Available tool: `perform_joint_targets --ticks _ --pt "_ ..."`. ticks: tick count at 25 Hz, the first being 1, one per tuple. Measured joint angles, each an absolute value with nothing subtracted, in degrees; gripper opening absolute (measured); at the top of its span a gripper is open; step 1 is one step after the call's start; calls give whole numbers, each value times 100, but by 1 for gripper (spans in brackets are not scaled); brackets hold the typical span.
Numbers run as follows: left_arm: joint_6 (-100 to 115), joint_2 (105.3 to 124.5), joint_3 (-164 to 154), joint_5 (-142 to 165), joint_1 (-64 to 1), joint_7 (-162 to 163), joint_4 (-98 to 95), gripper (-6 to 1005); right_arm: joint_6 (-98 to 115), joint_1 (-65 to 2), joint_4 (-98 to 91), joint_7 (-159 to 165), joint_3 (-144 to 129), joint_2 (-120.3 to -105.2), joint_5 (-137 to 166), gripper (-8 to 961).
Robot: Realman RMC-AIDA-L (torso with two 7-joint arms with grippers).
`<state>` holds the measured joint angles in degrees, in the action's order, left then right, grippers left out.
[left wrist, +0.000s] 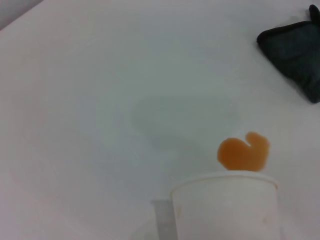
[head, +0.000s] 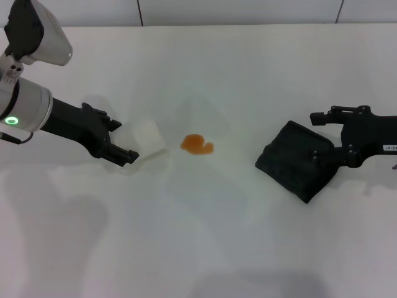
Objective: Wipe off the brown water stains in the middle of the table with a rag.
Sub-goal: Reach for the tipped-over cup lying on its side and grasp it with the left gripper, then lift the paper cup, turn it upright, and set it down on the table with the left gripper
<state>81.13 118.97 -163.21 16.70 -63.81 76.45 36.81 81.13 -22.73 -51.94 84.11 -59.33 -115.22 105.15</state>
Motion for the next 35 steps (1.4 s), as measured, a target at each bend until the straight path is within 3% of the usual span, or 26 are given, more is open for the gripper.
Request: perform_joint_targets --ticks 23,28,35 --pt "7971 11892 -16312 1625 -6371 7740 3645 830 8138 -2285 -5195 8411 -5932 -11522 10485 856" --pt "7971 11892 -16312 1645 -6380 7748 3648 704 8150 -2285 -5194 8411 -5932 -11522 10485 856" --pt "7982 11886 -16312 1642 -6377 7796 3668 630 8151 -2284 -5194 8411 -5932 -11522 10485 856"
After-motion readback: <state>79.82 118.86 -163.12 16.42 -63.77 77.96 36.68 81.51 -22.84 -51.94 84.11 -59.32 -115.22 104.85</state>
